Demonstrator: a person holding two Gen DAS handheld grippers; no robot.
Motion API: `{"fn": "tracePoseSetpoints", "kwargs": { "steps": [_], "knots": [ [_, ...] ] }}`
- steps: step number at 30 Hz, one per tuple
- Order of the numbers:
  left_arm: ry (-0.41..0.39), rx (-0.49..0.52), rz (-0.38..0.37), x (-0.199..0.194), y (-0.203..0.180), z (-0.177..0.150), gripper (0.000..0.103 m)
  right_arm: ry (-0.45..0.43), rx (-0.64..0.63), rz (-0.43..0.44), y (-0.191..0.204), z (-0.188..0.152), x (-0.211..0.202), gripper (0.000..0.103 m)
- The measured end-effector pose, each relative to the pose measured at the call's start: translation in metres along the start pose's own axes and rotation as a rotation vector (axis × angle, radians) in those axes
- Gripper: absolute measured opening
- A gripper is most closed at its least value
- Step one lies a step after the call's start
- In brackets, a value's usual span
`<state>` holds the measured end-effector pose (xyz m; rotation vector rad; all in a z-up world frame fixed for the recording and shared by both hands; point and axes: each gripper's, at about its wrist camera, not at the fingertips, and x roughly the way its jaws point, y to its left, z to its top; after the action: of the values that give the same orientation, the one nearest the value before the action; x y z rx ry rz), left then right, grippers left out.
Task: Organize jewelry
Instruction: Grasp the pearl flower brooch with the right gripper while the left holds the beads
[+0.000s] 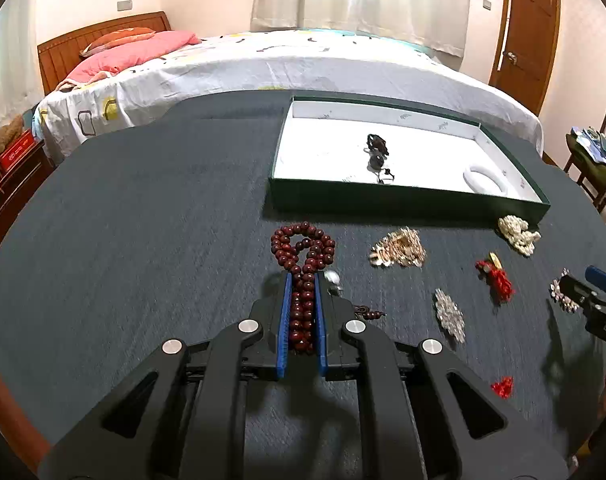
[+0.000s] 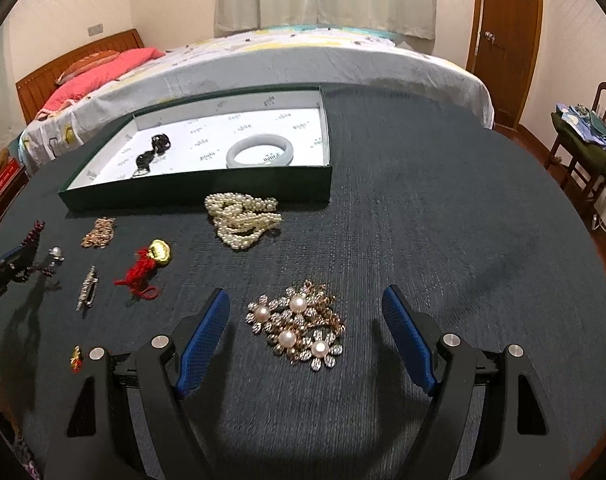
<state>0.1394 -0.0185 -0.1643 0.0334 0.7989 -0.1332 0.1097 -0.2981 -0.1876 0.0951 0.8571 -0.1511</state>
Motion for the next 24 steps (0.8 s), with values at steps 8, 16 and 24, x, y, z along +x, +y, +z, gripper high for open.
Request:
{"fn": "tracePoseSetpoints", "kwargs": {
  "steps": [8,16,24],
  "knots": [
    [0.014,-0.009,0.004,0.006,0.005,0.002,0.011,0.063,-0.028,0.008,0.000,-0.004,0.013,0.076],
    [0.027,-0.010,0.003,0.009,0.006,-0.001,0.011,0.042,-0.047,0.039,0.004,-0.007,0.005,0.051],
    [0.030,-0.008,0.001,0.010,0.004,-0.004,0.011,0.030,-0.038,0.078,0.006,-0.009,0.003,0.028]
  ]
}}
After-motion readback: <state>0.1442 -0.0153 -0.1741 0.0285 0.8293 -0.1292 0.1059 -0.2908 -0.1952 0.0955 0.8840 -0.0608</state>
